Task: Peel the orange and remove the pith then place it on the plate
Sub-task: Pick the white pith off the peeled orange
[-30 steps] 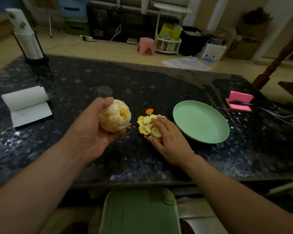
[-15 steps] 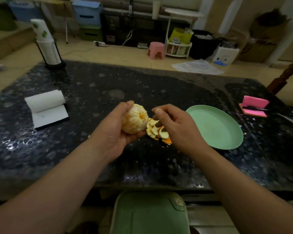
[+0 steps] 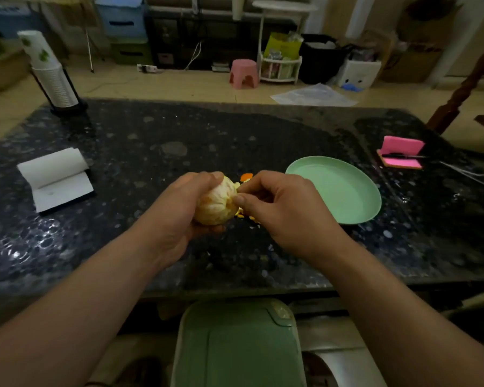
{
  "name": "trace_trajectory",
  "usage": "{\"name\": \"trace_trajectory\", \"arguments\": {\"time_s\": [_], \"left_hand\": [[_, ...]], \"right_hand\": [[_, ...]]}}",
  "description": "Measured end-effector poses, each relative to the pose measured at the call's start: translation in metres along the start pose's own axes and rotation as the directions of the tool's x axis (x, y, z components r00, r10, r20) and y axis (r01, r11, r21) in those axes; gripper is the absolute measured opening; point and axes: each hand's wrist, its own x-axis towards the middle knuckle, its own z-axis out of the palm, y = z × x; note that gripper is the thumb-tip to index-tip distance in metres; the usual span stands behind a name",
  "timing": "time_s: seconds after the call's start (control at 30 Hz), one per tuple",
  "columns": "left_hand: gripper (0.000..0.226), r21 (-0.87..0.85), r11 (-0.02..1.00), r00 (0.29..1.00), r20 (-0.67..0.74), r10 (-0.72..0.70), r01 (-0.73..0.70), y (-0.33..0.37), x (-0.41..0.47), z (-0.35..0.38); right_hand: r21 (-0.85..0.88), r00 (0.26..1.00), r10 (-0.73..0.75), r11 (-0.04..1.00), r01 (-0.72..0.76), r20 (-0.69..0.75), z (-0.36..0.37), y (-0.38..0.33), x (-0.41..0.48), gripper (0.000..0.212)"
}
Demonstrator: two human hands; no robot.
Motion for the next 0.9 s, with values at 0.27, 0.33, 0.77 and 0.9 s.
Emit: {"name": "trace_trajectory", "arguments": {"time_s": [0.27,0.33,0.77,0.9], "left_hand": [[0.035,0.053,0.999,1.0,-0.01,-0.006,0.006,-0.008,0.013,-0.004],[0.033,0.062,0.998,1.0,-0.015,-0.011,0.011,-0.009,0.014,-0.004],[0.034,0.026,0.999,0.999,0.006,-0.034,0.034,-0.007,0.01,-0.009],[0.034,0.018,0.999,1.0,0.006,-0.03,0.03,-0.005,0.007,-0.011]], "right_hand": [[-0.196,0.994,-0.114,0.974,0.112,0.004,0.008,0.006,0.004,0.01],[-0.247,0.99,-0.141,0.959,0.135,-0.005,0.012,0.007,0.005,0.012],[-0.244,0.97,-0.235,0.946,0.213,-0.061,0.016,0.008,0.006,0.007],[-0.134,0.986,-0.167,0.977,0.166,0.003,0.007,0.007,0.002,0.013]]}}
